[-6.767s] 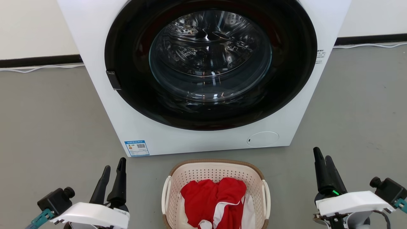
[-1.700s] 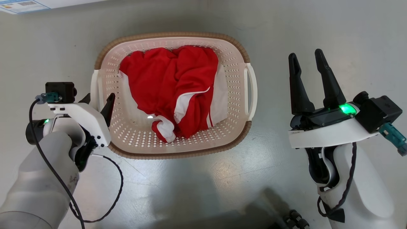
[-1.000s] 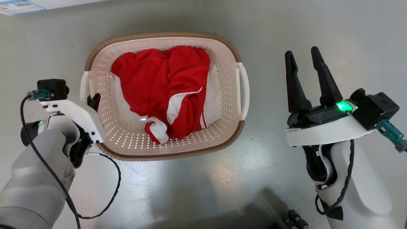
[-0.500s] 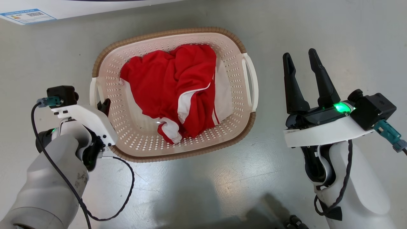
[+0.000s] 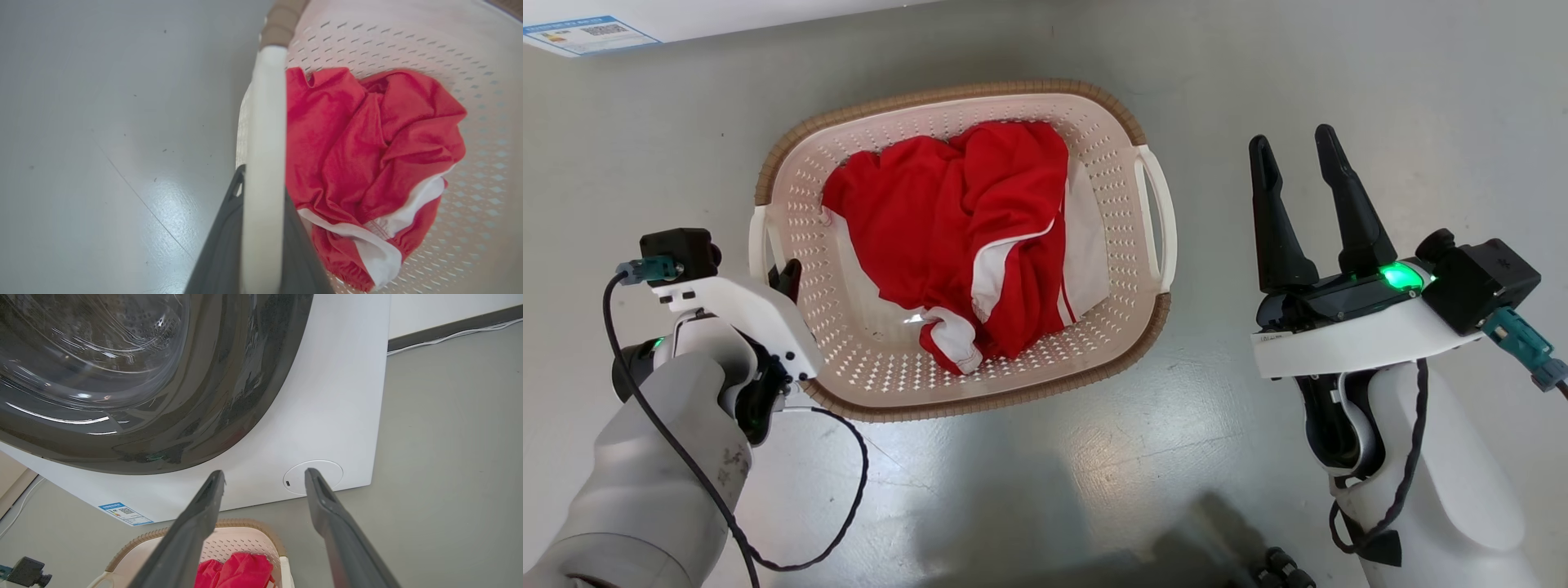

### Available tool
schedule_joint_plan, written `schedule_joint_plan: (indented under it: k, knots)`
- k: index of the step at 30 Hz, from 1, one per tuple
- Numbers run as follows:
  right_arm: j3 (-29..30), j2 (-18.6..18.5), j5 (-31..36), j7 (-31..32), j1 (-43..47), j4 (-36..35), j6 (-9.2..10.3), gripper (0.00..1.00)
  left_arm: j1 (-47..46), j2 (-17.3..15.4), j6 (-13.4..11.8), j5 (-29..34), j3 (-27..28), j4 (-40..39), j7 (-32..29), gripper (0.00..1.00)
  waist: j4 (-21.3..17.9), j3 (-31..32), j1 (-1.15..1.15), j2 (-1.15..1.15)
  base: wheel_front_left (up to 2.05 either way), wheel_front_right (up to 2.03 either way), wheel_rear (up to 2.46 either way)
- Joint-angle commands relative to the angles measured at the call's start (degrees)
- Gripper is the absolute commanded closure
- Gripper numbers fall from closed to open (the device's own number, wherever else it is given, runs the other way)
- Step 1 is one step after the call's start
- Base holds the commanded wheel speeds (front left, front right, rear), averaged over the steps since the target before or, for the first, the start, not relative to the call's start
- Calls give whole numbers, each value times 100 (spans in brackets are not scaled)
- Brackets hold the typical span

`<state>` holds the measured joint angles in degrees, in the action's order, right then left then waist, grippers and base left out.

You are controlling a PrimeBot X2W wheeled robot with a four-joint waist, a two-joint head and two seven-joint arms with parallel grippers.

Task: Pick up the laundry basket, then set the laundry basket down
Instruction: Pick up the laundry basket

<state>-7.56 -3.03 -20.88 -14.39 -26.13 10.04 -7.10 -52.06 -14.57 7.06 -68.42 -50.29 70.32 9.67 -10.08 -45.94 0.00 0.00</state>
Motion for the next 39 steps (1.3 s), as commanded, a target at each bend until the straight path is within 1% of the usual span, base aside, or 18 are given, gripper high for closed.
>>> schedule_joint_plan:
  k: [1,11,12,13,14,15,26,32,39]
  knots:
    - [-117,15,-48,-61,51,-103,-39,0,-19,-91,43,-92,86,-35,69,100,-2,-13,0,0,0,0,0]
    - [-118,15,-18,-61,30,-118,-39,0,-85,-45,43,-168,33,34,121,100,12,-104,0,0,0,0,0]
    - [-116,15,-16,-61,30,-117,-39,0,-85,-38,43,-184,34,38,123,85,16,-106,0,0,0,0,0]
    - [-118,15,-14,-61,30,-113,-39,0,-84,-33,43,-196,30,36,121,62,17,-106,0,0,0,0,0]
    - [-120,15,-14,-61,30,-109,-39,0,-82,-32,43,-209,27,26,122,33,16,-107,0,0,0,0,0]
    - [-122,15,-16,-61,29,-103,-39,0,-79,-36,43,-219,21,16,128,0,13,-106,0,0,0,0,0]
    - [-129,15,-56,-61,39,-55,-39,0,-1,-73,43,-351,-37,-20,114,0,-18,-24,0,0,0,0,0]
    - [-159,15,-72,-61,52,13,-39,0,52,-152,43,-346,-111,31,151,0,-23,115,0,0,0,0,0]
    - [-158,15,-87,-61,78,104,-39,0,108,-255,43,-95,-364,19,364,0,-14,379,0,0,0,0,0]
